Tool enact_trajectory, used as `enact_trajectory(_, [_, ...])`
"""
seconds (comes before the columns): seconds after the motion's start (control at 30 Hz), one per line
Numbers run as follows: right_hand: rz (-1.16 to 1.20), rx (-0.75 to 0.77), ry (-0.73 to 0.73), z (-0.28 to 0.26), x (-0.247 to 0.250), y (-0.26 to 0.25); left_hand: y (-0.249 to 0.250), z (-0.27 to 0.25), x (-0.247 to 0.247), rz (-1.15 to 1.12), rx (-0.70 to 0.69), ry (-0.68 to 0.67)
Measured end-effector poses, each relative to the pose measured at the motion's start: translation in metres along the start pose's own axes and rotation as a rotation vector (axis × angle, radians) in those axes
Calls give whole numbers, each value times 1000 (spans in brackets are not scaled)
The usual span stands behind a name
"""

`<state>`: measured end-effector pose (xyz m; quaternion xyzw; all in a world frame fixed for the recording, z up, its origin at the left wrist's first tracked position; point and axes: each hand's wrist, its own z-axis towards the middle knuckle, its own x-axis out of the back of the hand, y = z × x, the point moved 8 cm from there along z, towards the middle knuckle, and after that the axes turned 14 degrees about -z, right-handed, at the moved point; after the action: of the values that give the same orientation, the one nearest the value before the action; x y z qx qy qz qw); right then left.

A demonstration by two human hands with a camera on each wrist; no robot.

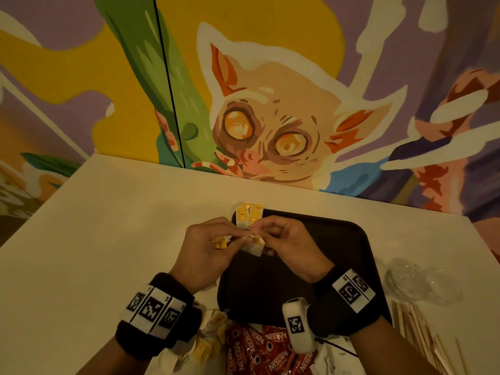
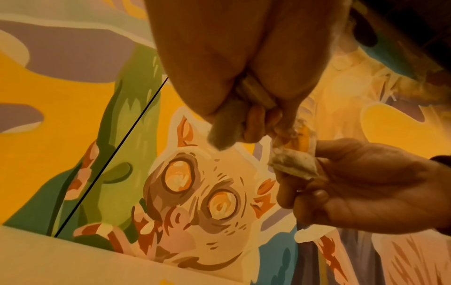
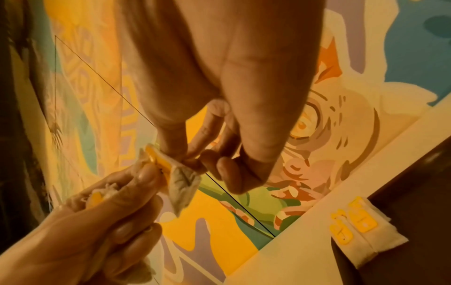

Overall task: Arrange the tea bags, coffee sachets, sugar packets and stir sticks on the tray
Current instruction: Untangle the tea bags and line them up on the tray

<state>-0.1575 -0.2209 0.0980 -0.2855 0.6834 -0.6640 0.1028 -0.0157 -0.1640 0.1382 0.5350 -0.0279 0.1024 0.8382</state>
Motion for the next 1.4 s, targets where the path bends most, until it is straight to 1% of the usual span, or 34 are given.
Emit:
enact_trajectory(0.13, [-16,13,4,0,-2,5,-7,-3,3,1,74,87])
enact_trajectory(0.3, [12,-20,-30,-1,-10,18,-17,-6,13,3,140,212])
enact_trajectory(0.37, [-69,12,-46,-2,-17,17,-22,-8,17,16,176,242])
enact_trajectory(0.47, [-169,37,-5,1,-23,23,-30,-11,18,27,244,252])
enact_trajectory(0.53, [-188,4,19,7,-24,33,-38,-14,20,50,273,266])
enact_trajectory(0.6, [-205,-48,37,17,-24,45,-47,-18,27,70,301,311])
enact_trajectory(0.7, [-231,-180,105,34,-18,70,-60,-23,37,71,352,354])
enact_trajectory(0.9, [-403,-390,227,83,-4,120,-73,-32,50,115,394,363])
enact_trajectory(1.0, [-468,-449,253,106,-1,140,-79,-36,57,125,419,370])
enact_trajectory(1.1, [-531,-506,220,126,-5,164,-84,-39,63,129,448,382])
enact_trajectory(1.27, [-657,-565,187,143,-15,189,-89,-37,63,101,481,385])
enact_trajectory(1.4, [-635,-576,288,144,-15,195,-92,-37,61,90,488,375])
